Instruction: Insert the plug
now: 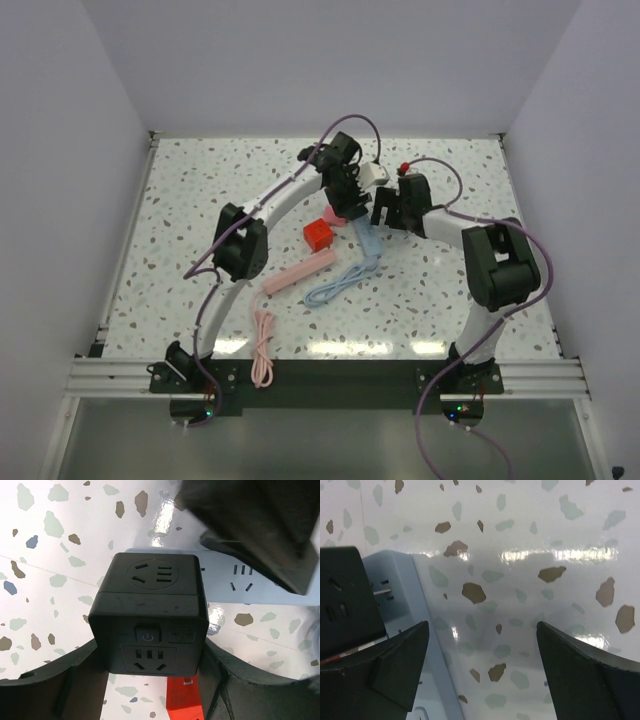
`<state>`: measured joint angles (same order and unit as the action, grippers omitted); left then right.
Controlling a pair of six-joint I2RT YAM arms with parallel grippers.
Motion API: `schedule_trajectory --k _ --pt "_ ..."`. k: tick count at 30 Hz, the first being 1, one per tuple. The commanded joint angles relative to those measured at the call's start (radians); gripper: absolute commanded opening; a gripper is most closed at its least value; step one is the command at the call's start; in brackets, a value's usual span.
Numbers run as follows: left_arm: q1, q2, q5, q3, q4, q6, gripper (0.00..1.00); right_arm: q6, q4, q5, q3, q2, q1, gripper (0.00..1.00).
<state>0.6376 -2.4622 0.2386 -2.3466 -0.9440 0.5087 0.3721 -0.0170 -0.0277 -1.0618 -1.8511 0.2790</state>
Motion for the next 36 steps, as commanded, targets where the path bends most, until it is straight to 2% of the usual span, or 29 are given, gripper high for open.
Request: schedule_trajectory --k 1,5,7,16,36 --pt "0.016 0.005 -0.008 0.009 0.108 0.025 0.0 0.039 -0.004 0.005 0.06 0.118 -0.004 0.93" --pt "0.011 0.003 -0.005 0.01 0.108 0.027 0.0 0.063 -0.05 0.026 0.103 0.187 -0.021 0.94" --pt "0.01 0.006 -0.001 0.015 0.114 0.024 0.0 0.082 -0.076 0.09 0.112 0.199 -0.035 0.95" --pt "0.002 0.034 0.016 0.052 0.131 0.031 0.0 0.149 -0.176 0.276 0.072 0.155 -0.078 0.95" --pt "-0.003 0.025 -0.007 0.033 0.106 0.036 0.0 0.258 -0.371 0.472 0.039 0.076 -0.089 0.95"
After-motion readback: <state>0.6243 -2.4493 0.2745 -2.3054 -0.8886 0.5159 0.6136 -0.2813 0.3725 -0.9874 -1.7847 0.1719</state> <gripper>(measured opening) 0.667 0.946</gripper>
